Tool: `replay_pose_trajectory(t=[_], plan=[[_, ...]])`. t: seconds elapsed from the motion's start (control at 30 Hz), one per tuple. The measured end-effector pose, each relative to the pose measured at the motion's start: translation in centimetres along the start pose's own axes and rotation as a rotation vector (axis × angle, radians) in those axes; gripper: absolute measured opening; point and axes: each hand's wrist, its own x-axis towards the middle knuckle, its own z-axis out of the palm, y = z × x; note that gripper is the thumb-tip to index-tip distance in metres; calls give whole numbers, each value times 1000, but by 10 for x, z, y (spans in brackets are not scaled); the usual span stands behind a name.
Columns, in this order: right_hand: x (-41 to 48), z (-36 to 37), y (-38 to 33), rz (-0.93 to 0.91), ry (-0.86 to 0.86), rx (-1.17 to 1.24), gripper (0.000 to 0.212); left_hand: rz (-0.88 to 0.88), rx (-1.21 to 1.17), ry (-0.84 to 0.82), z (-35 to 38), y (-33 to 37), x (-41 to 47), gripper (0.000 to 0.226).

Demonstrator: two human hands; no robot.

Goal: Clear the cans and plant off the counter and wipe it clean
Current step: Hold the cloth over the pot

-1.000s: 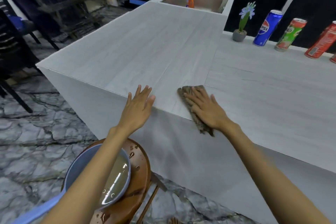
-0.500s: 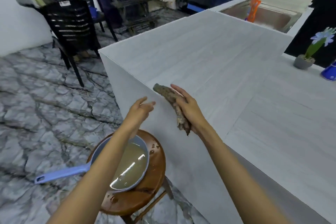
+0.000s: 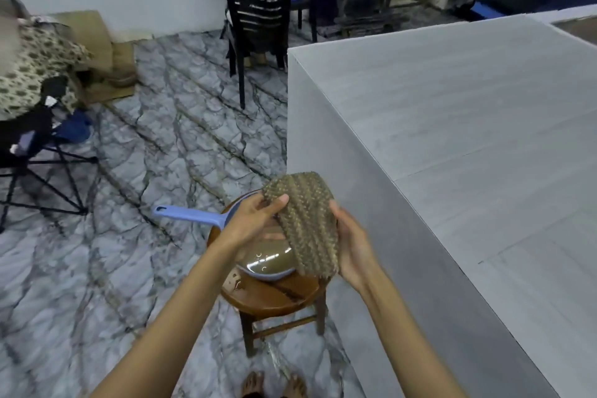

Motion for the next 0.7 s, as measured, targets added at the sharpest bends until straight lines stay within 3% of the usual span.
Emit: replay_pose_trajectory(t=[0.13,0.33,0.47,0.63,0.7], plan=[[6,-15,34,100,133,-383,20,-56,105,34,-21,-18,-16,14],[5,-21,61,167,237,-643,14,-239,219,-71,-40,-44,-31,32],[4,-20,70,136,282,-756,8,-221,395,44,-42,-62,-29,50],[4,-14,74,-90,374,-1195,25,-91,707,215,-33,-68,-29,56],[5,-18,74,-91,392,-1224,32,-34,756,280,-30,-69,-32,60]])
